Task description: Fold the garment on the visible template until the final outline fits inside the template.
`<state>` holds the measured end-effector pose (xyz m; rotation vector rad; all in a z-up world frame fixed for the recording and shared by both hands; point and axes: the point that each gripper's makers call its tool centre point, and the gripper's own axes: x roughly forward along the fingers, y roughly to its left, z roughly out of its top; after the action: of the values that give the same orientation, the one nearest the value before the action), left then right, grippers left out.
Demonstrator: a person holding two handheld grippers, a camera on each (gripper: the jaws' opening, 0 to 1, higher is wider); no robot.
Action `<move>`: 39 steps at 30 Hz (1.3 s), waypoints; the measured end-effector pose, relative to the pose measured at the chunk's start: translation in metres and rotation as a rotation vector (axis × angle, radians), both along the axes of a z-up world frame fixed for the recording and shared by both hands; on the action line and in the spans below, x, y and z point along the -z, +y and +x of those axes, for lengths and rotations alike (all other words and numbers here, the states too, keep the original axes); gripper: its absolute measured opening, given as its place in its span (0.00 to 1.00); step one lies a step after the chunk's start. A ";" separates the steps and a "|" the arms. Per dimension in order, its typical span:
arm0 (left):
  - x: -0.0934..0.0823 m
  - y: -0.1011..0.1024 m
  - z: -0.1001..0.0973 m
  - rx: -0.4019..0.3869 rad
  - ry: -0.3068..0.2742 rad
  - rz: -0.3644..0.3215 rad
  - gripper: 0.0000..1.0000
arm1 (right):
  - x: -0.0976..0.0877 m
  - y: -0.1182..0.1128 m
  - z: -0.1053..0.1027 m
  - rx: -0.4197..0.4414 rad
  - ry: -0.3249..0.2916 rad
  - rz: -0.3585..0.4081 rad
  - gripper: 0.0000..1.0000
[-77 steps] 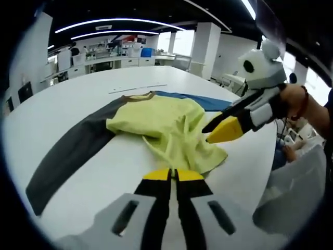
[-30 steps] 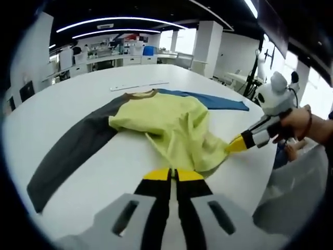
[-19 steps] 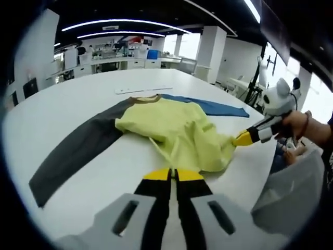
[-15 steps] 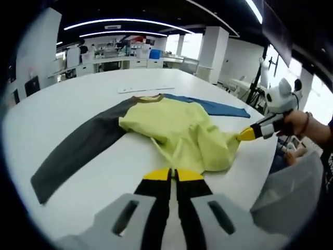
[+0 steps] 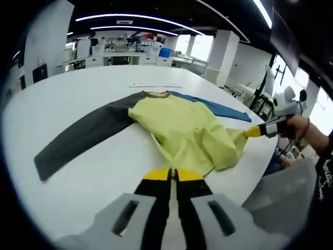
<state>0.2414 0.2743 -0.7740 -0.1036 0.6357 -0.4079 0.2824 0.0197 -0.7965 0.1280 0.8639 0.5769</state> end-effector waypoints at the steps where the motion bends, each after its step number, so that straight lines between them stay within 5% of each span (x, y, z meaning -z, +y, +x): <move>1: 0.000 0.001 -0.004 -0.004 0.002 0.006 0.00 | 0.000 -0.001 0.000 0.001 0.000 -0.001 0.00; 9: 0.005 0.010 -0.020 0.017 0.021 0.080 0.00 | -0.003 -0.015 -0.010 0.028 0.004 -0.018 0.00; 23: 0.014 0.025 -0.034 -0.017 0.085 0.086 0.00 | 0.002 -0.038 -0.028 0.076 0.028 -0.038 0.00; 39: 0.043 0.033 -0.059 0.001 0.237 0.217 0.00 | 0.014 -0.057 -0.045 0.198 0.048 -0.047 0.00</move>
<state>0.1827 0.3070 -0.8169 0.0561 0.9093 -0.3274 0.2370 -0.0373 -0.8107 0.1831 0.8990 0.3689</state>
